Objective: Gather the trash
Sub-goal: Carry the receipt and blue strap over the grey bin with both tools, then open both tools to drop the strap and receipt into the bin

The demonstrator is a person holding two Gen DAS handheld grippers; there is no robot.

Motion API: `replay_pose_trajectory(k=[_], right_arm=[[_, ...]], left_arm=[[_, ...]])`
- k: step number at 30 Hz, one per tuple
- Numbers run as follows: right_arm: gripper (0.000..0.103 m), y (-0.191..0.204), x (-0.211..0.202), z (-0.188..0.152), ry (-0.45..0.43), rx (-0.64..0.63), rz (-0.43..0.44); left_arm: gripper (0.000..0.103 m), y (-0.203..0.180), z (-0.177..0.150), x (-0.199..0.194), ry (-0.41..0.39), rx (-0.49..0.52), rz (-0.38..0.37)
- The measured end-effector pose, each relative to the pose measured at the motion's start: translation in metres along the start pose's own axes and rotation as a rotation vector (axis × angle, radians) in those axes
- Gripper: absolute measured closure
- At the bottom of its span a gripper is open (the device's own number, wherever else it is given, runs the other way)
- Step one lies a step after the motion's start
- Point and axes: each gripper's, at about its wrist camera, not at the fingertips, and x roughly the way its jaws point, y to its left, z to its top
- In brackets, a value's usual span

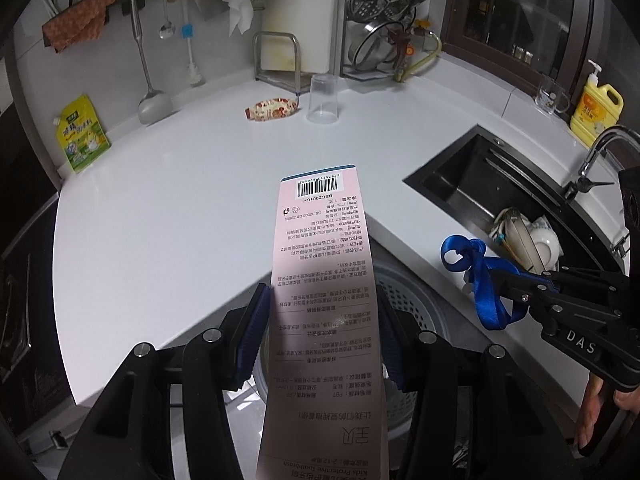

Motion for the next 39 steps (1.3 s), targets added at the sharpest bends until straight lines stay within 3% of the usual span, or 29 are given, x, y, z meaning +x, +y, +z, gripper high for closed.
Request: replay_pose_trajectory(k=[12,31,34,38,39], right_arm=[[0.098,-0.001,0.008,-0.026,0.067,-0.028,0.018],[0.098,0.007,0.028,-0.030,0.129,-0.057,0.003],[0.094,0.008,0.027,-0.030,0.122,-0.061,0.005],[0.065,0.008,0.022,-0.029,0.095,-0.048,-0.002],[0.065,0.007,0.020,-0.028,0.087,-0.044,0.000]], left_arm=[[0.053,-0.010,-0.036,0.006,0.093,-0.033,-0.021],[0.052,-0.002,-0.043,0.011,0.147,-0.058,-0.024],[0.049,0.001,-0.043,0.010,0.148,-0.063,-0.020],[0.035,0.005,-0.043,0.006,0.137,-0.077,-0.014],[0.032,0.005,-0.043,0.005,0.134,-0.079,-0.012]])
